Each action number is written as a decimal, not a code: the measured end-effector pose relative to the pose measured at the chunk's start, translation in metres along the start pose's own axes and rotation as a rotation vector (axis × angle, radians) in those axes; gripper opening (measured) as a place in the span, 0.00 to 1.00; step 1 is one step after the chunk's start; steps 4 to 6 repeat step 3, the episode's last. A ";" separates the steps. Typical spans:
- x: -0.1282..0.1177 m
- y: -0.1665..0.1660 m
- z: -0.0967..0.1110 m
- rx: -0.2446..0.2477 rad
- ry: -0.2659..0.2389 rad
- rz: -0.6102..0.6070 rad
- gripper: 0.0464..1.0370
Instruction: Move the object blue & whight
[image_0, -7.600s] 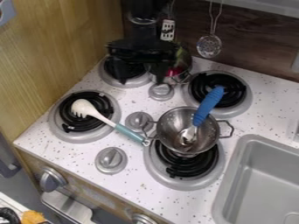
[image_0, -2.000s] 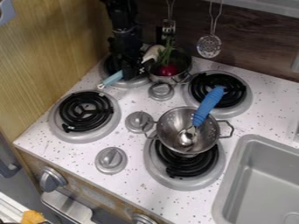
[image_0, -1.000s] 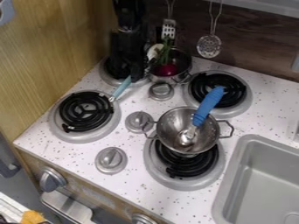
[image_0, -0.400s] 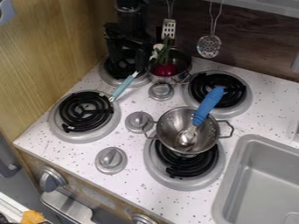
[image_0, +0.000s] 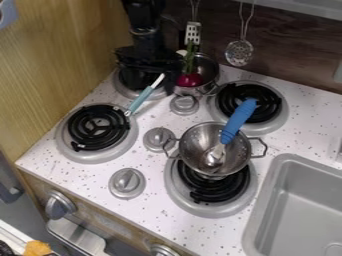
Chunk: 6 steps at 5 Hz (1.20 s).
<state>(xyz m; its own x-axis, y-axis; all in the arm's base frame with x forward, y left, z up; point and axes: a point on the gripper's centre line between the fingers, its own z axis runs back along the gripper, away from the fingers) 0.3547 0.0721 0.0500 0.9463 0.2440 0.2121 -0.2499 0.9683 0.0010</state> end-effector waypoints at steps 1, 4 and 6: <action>0.000 -0.024 0.005 0.021 -0.027 0.041 0.96; 0.003 -0.072 0.017 0.034 -0.094 0.074 0.96; 0.003 -0.072 0.017 0.034 -0.094 0.074 0.96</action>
